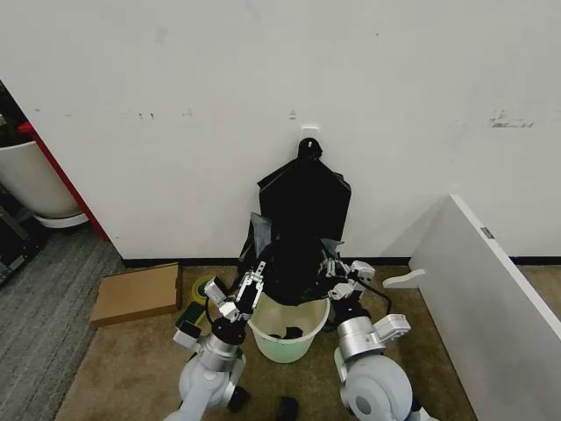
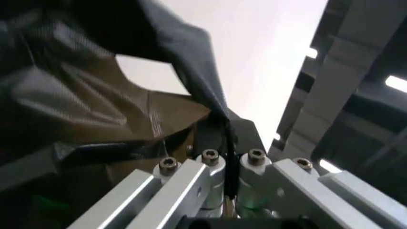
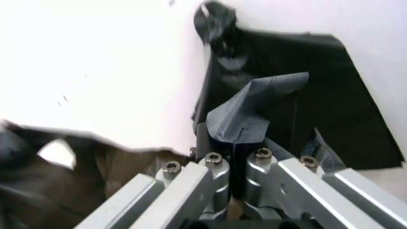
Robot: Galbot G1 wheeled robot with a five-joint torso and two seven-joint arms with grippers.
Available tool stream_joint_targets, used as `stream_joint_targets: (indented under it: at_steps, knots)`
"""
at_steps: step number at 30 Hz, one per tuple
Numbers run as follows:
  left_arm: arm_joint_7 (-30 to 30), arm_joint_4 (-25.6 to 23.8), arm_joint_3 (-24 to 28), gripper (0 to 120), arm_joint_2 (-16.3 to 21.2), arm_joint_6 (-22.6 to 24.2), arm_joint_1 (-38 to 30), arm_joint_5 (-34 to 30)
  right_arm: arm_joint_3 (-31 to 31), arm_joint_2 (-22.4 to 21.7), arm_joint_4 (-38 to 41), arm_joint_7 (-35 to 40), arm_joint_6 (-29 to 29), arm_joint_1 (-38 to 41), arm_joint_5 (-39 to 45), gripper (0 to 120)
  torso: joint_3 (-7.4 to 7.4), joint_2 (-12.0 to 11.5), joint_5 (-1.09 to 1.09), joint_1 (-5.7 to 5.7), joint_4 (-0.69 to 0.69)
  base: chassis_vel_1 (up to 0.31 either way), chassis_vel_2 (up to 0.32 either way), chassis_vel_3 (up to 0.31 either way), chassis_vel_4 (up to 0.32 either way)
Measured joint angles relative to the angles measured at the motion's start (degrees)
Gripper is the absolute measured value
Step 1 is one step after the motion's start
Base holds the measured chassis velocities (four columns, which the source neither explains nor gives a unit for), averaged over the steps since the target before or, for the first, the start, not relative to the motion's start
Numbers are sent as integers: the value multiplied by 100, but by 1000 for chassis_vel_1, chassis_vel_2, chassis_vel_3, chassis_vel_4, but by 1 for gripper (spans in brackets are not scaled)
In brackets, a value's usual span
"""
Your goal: Place the garbage bag over the trash bin.
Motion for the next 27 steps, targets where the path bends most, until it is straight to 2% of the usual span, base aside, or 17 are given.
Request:
stream_joint_targets:
  at_steps: [4,11,19,27]
  knots:
    - [-56,133,48,0,-181,1,-55,10,121,63,120,-229,149,-28,270,0,0,0,0,0,0,0,0,0,0]
    - [-90,204,54,0,-204,2,-135,15,183,50,343,-633,366,-103,456,0,0,0,0,0,0,0,0,0,0]
    - [-159,288,-19,0,-148,-29,-144,-6,103,54,393,-792,420,-136,414,0,0,0,0,0,0,0,0,0,0]
    - [-272,185,-124,0,40,-174,66,-13,-147,123,48,-777,415,-146,191,0,0,-1,-1,0,1,0,0,0,0]
